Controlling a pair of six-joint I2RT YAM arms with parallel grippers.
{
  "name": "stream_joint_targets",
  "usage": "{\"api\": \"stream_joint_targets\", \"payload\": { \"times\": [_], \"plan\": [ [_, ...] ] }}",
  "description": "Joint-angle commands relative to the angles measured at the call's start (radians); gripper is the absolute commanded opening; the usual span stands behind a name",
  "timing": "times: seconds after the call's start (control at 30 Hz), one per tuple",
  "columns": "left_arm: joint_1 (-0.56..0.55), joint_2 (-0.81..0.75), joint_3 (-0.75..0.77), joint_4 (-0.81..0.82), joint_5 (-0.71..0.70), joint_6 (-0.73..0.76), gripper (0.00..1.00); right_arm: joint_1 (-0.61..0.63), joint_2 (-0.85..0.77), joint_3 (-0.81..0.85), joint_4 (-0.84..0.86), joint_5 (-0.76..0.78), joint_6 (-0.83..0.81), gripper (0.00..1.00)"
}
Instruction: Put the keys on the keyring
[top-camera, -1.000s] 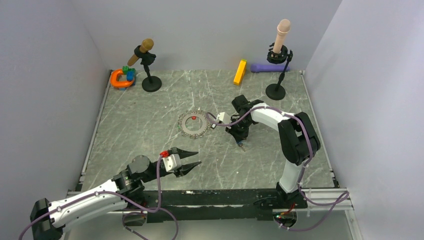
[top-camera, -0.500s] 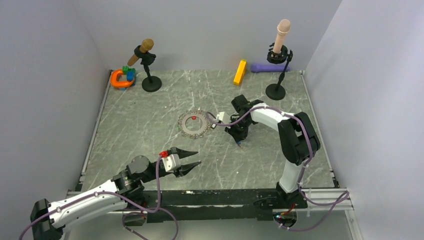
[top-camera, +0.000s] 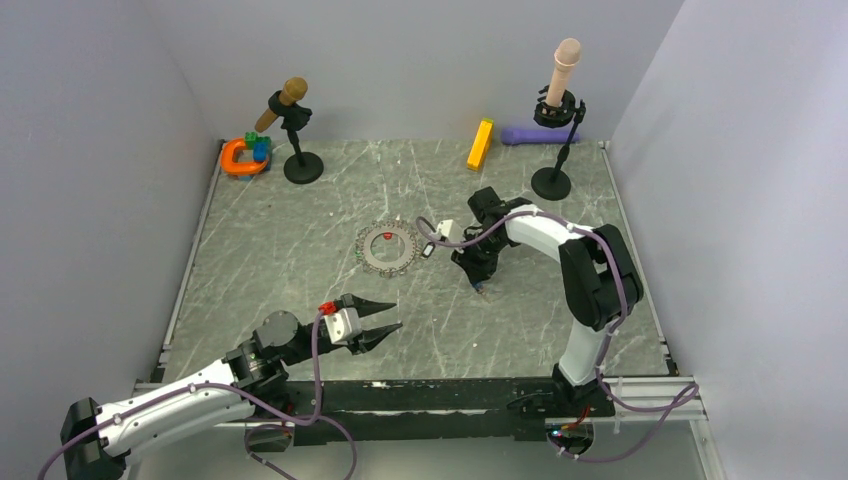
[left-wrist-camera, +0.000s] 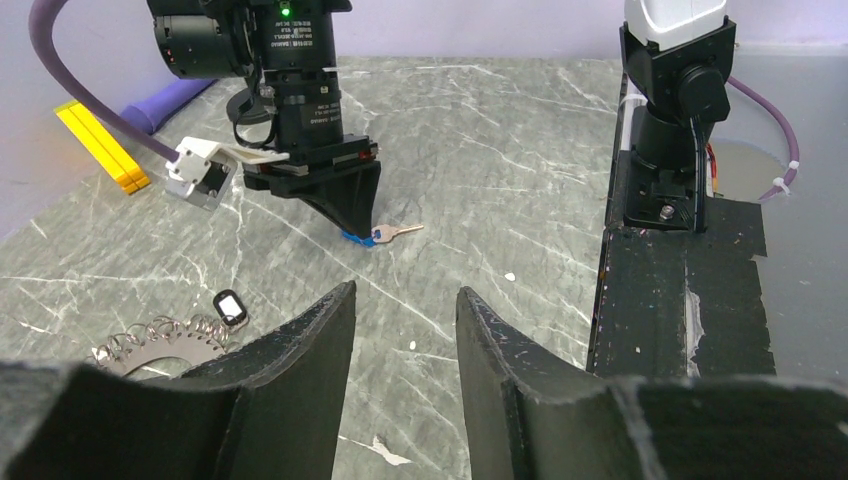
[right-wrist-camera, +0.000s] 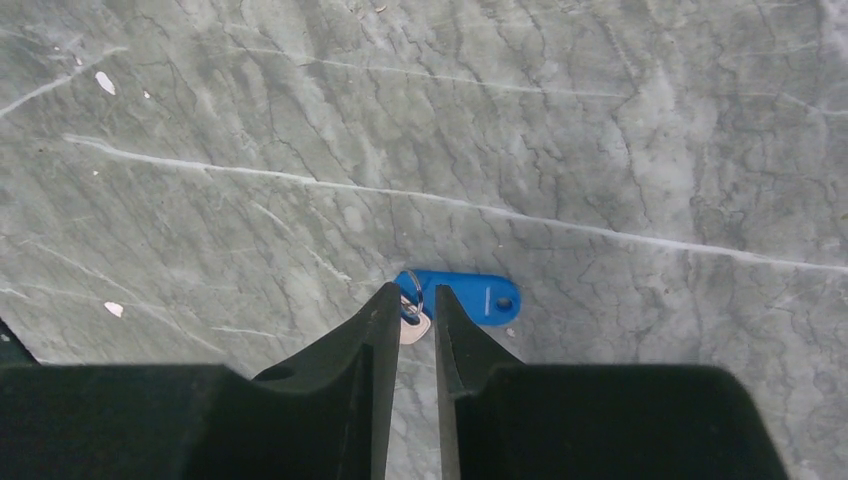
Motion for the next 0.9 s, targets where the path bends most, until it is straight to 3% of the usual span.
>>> {"api": "stream_joint_targets", "payload": {
  "times": [0.0, 0.3, 0.5, 0.6, 0.77, 0.87],
  "plan": [
    [0.002, -0.011, 0.013, 0.013, -0.016, -0.02, 0.48, -0.027, -0.059, 0.037, -0.023, -0.063, 0.017, 0.24],
    [0.002, 0.001, 0.015, 0.004, -0.142, -0.1, 0.6, -0.066, -0.11, 0.053, -0.034, -0.143, 0.029, 0.28],
    [0.045, 0.035, 0.036, -0.035, -0.257, -0.269, 0.76, -0.101, -0.181, 0.058, -0.046, -0.326, 0.024, 0.32],
    [0.178, 0.069, 0.061, -0.068, -0.183, -0.406, 0.82, -0.111, -0.217, 0.077, -0.066, -0.444, 0.006, 0.35],
    [0.508, 0.138, 0.075, -0.063, 0.063, -0.68, 0.86, -0.113, -0.228, 0.184, -0.18, -0.607, -0.036, 0.41],
    [0.628, 0.218, 0.095, -0.047, 0.123, -0.797, 0.87, -0.121, -0.217, 0.195, -0.218, -0.718, -0.023, 0.45]
  ]
}}
